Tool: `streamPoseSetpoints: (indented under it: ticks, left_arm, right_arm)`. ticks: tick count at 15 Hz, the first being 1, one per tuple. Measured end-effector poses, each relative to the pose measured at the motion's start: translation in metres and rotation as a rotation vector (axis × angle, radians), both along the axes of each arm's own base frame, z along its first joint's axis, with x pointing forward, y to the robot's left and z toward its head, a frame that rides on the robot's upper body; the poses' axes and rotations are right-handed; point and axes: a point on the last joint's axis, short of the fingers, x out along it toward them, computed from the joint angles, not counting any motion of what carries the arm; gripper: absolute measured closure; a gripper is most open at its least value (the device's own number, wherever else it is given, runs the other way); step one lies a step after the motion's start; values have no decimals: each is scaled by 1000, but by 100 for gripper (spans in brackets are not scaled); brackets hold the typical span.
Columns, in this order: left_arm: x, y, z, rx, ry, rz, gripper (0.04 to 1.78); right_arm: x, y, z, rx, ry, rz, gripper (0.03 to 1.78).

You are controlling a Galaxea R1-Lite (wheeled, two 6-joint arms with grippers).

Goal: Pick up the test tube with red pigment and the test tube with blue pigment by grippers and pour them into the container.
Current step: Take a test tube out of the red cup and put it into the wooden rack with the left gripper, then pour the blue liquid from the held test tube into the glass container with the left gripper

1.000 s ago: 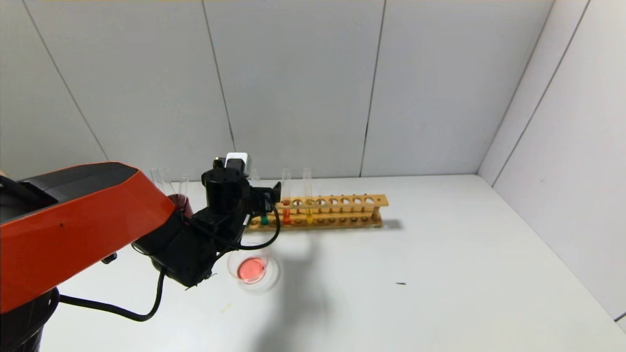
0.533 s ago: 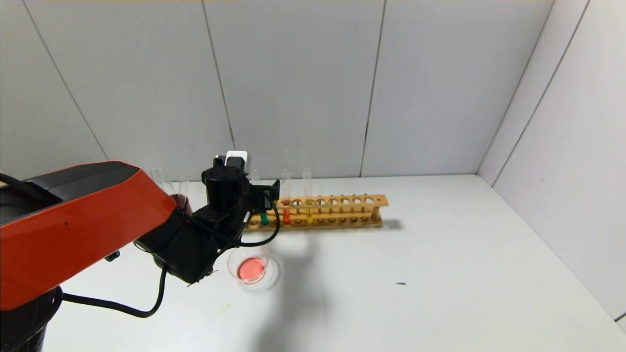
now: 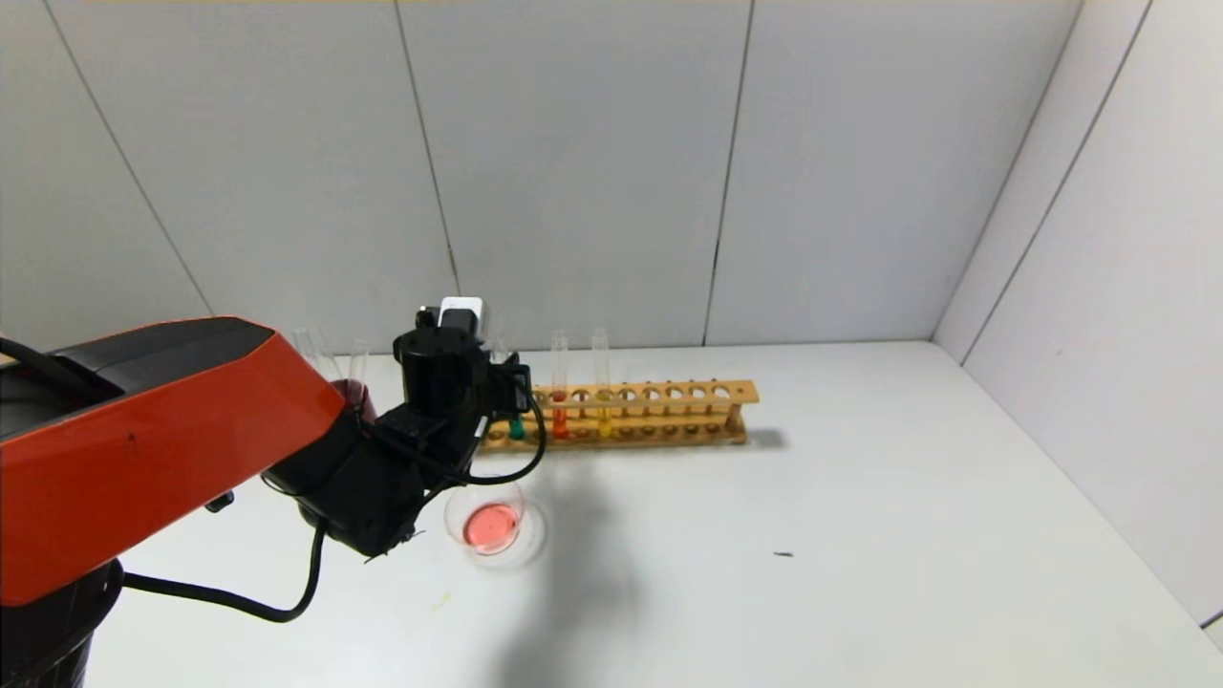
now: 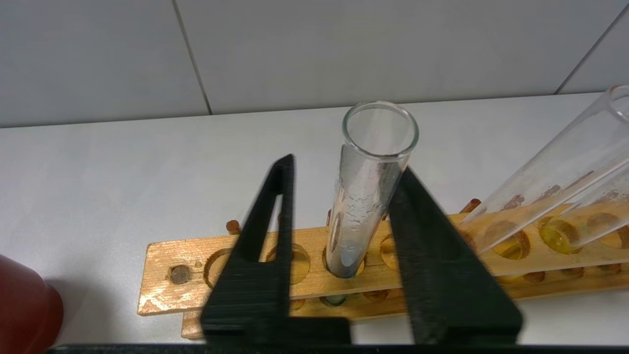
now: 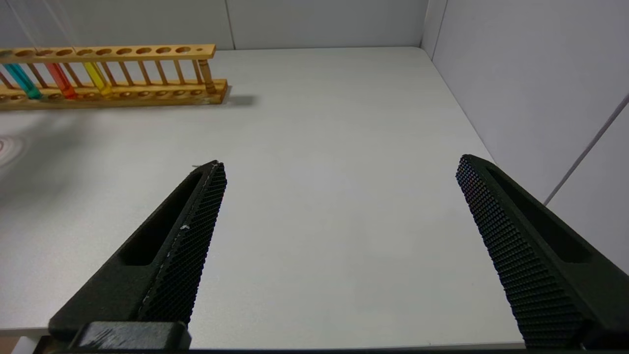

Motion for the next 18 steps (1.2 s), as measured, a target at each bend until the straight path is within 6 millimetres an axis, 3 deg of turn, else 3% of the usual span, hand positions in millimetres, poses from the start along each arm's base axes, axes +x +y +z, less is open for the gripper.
streamPoseSetpoints:
  ticks: [2,3,12,18]
  left_arm:
    - [-1,0,0,1,2,-1,149]
    - [-1,0,-1,2,3,-1,152]
    - [-2,1,-1,2,6,3,152]
    - [-6,-1,16,-2,-15,-5,152]
  right_arm:
    - [0,0,0,0,0,0,10]
    - [0,0,0,0,0,0,10]
    - [0,0,0,0,0,0,10]
    - [0,0,0,0,0,0,10]
